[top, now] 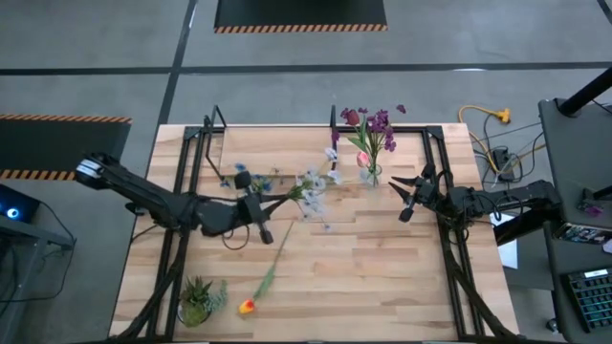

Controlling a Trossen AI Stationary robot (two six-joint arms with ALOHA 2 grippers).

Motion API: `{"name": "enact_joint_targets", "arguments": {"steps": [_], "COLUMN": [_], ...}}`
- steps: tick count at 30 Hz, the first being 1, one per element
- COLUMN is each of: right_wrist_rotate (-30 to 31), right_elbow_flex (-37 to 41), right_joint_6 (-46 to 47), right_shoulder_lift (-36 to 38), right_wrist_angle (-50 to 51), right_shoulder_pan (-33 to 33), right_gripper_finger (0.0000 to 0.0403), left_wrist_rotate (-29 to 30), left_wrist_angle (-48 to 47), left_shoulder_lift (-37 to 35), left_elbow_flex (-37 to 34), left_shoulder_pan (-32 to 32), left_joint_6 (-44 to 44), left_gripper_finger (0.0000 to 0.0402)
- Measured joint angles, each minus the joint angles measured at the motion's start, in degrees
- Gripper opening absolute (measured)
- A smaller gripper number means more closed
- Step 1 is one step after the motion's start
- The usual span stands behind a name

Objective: Pick and place flowers into a vace then onto a shelf
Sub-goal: Put the white flowers into the left transparent vase

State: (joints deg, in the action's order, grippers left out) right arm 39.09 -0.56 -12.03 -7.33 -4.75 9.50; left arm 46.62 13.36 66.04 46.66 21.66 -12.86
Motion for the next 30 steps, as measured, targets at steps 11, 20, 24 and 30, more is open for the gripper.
{"name": "enact_joint_targets", "arguments": {"steps": [11, 20, 24, 30], "right_wrist_rotate": [0.0, 0.0, 0.0, 0.0], "right_elbow_flex": [0.0, 0.0, 0.0, 0.0], "right_joint_6": [0.0, 0.0, 0.0, 0.0], "right_shoulder_lift": [0.0, 0.0, 0.0, 0.0], "right_wrist_angle": [0.0, 0.1, 0.1, 0.1], "right_shoulder_pan": [0.0, 0.0, 0.0, 0.0], "right_gripper_finger": [0.0068, 0.0068, 0.0068, 0.0068], "left_wrist_rotate": [-0.2, -0.1, -0.1, 1.5], "left_wrist_angle": [5.9, 6.1, 6.2, 6.1], "left_shoulder_lift": [-3.1, -6.4, -7.1, -7.3], "left_elbow_flex": [4.1, 7.3, 10.2, 14.4], "left_shoulder_pan": [3.2, 4.6, 4.7, 4.7], "left_joint_6": [-2.7, -7.8, -11.8, -19.9], "left_gripper_finger": [0.0, 0.0, 0.0, 0.0]}}
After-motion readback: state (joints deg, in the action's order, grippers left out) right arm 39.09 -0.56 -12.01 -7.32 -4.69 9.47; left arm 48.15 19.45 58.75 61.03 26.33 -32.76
